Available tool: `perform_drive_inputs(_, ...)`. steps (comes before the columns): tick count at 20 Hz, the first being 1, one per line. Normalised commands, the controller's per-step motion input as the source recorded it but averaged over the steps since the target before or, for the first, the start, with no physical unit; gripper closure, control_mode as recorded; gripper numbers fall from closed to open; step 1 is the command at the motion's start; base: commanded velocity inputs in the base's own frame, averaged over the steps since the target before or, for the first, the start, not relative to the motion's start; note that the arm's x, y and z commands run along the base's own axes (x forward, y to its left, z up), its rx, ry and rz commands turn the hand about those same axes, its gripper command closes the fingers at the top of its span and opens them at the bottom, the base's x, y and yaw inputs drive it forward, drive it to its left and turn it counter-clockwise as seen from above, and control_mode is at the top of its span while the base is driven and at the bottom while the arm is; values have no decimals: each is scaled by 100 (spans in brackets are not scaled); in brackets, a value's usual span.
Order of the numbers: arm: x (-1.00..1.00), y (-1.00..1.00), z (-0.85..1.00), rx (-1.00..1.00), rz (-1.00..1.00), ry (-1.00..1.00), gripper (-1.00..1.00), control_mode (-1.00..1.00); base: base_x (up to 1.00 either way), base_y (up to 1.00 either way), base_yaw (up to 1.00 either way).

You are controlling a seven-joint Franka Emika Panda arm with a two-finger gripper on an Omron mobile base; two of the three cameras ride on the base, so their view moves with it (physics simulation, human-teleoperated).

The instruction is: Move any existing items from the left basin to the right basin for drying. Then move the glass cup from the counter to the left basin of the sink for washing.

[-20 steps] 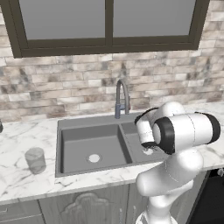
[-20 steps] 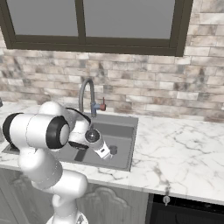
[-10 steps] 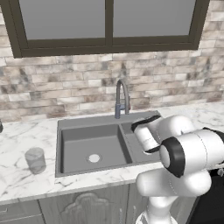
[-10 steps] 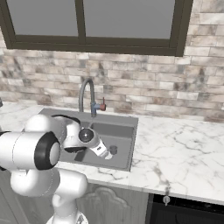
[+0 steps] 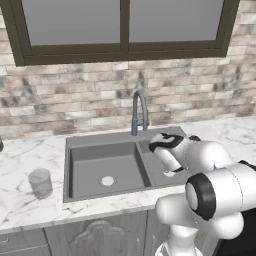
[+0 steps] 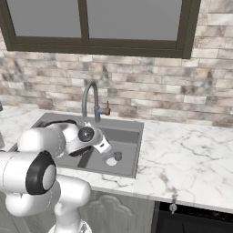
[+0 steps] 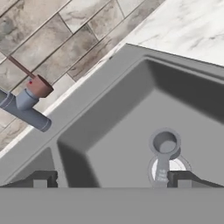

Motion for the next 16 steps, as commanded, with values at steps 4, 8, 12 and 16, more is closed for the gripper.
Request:
perform_drive_inputs(4, 0, -21, 50, 0, 1, 3, -100, -100, 0, 0, 0)
perform_drive_inputs(8, 0, -19, 53, 0, 0, 2, -100, -100, 0, 0, 0)
perform_drive_inputs(12, 0, -11, 59, 0, 0, 3, -100, -100, 0, 0, 0)
perform_drive_inputs(16, -2, -8, 57, 0, 0, 3, -100, -100, 0, 0, 0)
